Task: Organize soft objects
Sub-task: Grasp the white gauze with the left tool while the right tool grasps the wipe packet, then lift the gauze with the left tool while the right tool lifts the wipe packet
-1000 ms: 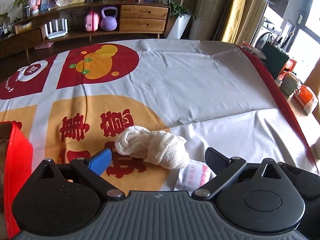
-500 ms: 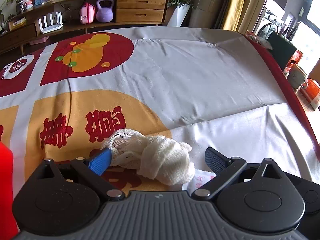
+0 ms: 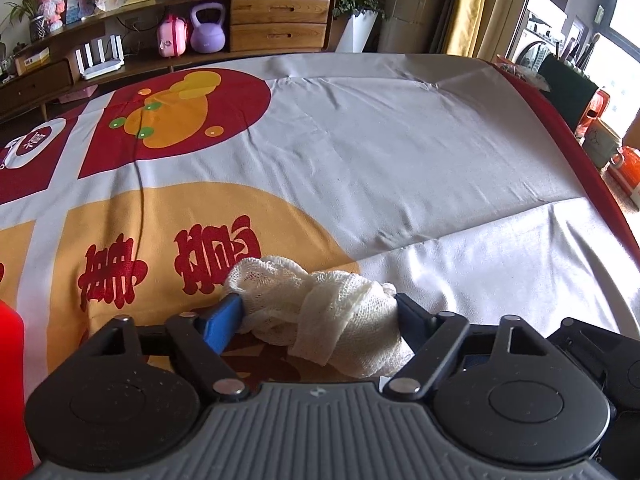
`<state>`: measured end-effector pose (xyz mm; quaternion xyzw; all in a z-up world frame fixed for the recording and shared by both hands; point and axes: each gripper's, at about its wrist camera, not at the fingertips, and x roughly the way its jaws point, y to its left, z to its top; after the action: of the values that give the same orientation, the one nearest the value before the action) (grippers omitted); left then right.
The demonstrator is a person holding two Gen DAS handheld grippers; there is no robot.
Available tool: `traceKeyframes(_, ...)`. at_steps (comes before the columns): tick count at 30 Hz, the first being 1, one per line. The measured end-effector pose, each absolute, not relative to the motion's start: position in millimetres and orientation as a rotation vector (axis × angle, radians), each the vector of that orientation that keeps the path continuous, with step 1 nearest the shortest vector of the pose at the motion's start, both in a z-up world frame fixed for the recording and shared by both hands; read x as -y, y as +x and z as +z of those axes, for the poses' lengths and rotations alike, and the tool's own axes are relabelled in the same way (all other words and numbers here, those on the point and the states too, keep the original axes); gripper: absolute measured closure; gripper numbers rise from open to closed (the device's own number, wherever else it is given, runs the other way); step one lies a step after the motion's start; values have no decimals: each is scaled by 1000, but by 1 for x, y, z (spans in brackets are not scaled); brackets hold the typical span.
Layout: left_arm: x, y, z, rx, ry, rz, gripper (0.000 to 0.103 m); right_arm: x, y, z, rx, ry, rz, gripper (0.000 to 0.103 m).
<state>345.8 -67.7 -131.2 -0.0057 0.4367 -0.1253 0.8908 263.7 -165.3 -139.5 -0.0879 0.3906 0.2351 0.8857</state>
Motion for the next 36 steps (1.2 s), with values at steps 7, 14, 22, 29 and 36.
traceKeyframes(7, 60, 343, -129, -877, -14, -257, 50, 164, 263, -140, -793, -205, 474, 36)
traceKeyframes(14, 48, 339, -126, -859, -32, -251, 58, 170, 265, -136, -788, -190, 442, 63)
traceKeyframes(22, 29, 329, -120, -849, -58, -227, 59, 174, 263, -132, -780, -181, 428, 88)
traceKeyframes(29, 13, 313, -110, -832, -78, -220, 59, 170, 251, -123, -756, -185, 439, 95)
traceKeyframes(36, -4, 289, -93, -815, -89, -218, 59, 170, 238, -105, -753, -142, 453, 96)
